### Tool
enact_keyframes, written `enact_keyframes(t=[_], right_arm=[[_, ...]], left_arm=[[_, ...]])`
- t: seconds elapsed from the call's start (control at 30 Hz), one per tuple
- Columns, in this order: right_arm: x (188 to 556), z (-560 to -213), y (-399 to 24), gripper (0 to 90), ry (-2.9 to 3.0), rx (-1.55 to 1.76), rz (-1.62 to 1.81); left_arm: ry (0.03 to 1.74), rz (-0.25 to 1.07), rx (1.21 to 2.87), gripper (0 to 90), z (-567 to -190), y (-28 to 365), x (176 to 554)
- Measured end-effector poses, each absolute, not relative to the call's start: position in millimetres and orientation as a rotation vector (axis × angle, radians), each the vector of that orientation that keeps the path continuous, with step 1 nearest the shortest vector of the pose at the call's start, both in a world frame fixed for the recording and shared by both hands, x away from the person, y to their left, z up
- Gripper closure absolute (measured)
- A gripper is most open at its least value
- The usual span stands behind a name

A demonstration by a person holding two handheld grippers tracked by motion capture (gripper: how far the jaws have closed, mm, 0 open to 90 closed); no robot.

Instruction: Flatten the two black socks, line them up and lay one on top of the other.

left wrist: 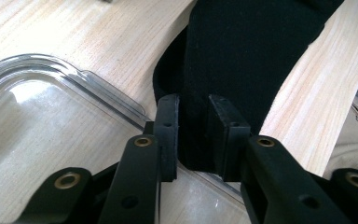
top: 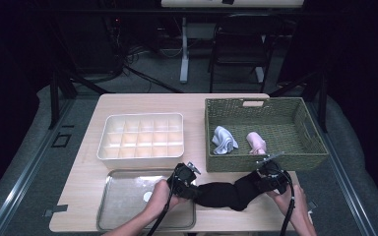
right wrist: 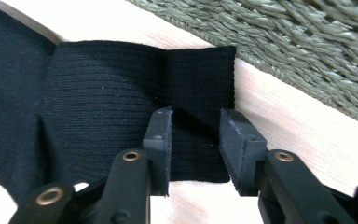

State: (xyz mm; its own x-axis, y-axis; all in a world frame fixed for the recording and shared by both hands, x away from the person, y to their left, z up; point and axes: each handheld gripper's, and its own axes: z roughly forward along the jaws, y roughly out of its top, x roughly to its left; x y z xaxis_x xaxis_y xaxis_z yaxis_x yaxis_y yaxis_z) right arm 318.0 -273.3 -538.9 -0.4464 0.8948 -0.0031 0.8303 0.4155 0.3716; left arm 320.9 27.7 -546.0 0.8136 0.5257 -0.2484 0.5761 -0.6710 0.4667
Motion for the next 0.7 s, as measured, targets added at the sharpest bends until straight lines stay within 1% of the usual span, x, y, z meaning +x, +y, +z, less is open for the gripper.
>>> enact_keyframes(t=[0.13,0.23,0.37,0.6,0.63,0.7], right_arm=[[317.0,-542.2,-271.5,79.3,2.443,1.485,0.437],[317.4,-542.4,-273.0,81.8,2.441,1.486,0.431],[316.9,-543.3,-270.7,81.9,2.433,1.482,0.416],[316.9,-544.0,-270.5,81.5,2.426,1.484,0.418],[316.5,-544.6,-270.2,79.0,2.415,1.491,0.434],[316.5,-541.2,-274.0,67.9,2.462,1.488,0.471]], left_arm=[[0.806,-0.111,2.468,79.7,-546.3,26.0,319.1],[0.794,-0.117,2.46,82.0,-545.1,26.8,318.7],[0.797,-0.111,2.469,83.5,-541.4,30.4,318.2],[0.787,-0.124,2.496,83.4,-538.5,34.9,317.8],[0.785,-0.122,2.498,81.4,-538.7,34.8,318.0],[0.785,-0.115,2.5,73.5,-538.7,34.5,318.4]])
